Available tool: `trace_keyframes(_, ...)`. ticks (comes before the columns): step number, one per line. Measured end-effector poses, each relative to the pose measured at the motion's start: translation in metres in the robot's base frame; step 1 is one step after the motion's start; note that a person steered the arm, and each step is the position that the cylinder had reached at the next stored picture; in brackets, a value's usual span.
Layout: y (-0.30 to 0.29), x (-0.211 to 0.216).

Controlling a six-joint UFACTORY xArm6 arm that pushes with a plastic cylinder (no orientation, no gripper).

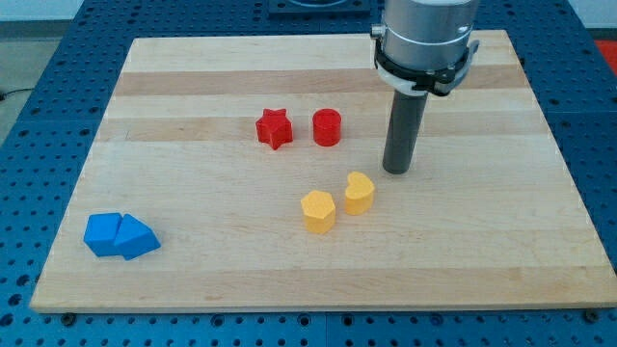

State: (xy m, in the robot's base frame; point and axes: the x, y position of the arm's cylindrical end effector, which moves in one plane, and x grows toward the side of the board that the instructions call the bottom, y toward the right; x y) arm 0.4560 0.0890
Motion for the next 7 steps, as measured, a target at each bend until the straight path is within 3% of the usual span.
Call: trace_keyframes(7, -0.040, -0.008)
